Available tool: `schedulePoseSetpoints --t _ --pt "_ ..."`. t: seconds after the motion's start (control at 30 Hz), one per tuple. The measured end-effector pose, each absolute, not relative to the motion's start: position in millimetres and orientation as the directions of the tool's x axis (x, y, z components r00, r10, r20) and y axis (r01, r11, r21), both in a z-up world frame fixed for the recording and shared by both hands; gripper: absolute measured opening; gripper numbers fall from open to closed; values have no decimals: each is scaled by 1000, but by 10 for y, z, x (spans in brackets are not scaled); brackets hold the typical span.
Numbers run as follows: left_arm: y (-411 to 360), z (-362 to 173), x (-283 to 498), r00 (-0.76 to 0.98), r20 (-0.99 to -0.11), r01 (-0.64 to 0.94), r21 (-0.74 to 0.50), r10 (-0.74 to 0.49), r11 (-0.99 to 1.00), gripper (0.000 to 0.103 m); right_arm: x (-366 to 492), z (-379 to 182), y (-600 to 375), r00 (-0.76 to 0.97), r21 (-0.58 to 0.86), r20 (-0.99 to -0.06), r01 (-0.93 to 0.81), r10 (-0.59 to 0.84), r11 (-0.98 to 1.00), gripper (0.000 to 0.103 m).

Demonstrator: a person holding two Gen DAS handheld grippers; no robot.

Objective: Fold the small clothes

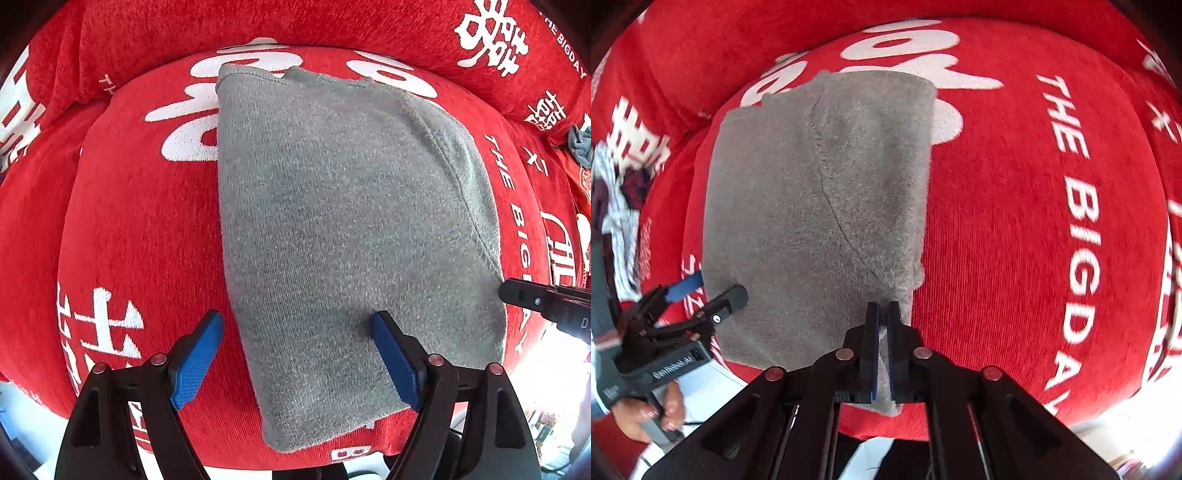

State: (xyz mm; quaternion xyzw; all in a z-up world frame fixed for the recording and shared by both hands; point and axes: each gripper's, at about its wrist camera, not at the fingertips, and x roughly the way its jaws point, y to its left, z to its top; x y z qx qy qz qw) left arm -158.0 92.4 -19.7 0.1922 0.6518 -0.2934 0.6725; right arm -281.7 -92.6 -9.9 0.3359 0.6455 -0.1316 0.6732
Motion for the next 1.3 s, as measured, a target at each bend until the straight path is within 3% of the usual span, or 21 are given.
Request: schedulePoseSetpoints --t 0.33,0.43,0.47,0.5,0.57,0.67,0.8,0.97,1.07,1.3 --pt "921 -74 -1589 -34 -992 642 -117 -124 758 83 -2878 1 -879 107 269 -959 638 263 722 8" --pt "943 -22 -1593 -49 -990 628 -132 -131 767 83 -2898 39 -850 102 265 -960 643 262 718 34" --pt "955 0 -1592 -52 -990 625 -137 -134 768 83 -2903 64 -846 103 262 -961 645 258 718 48" --pt "969 31 -1592 -56 -989 621 -144 -139 770 84 -2899 81 -841 104 261 -961 645 255 718 51" --pt "996 112 -1592 -60 -988 615 -151 -145 774 101 -2900 134 -837 103 257 -962 645 251 720 51" --pt "1026 279 -1607 -16 -991 625 -114 -133 772 103 -2891 243 -829 107 253 -964 643 242 723 53" --pt "1054 478 -1614 10 -993 633 -84 -116 770 103 -2870 431 -792 129 247 -968 636 214 732 79" --pt "1106 778 -1649 137 -988 617 29 -71 787 103 -2884 723 -719 141 188 -982 632 126 752 85" --pt "1158 900 -1633 120 -989 604 4 -86 797 103 -2922 909 -675 156 160 -985 644 76 749 93" --pt "1154 1191 -1710 141 -988 600 34 -64 799 103 -2944 1211 -629 153 161 -985 656 79 737 93"
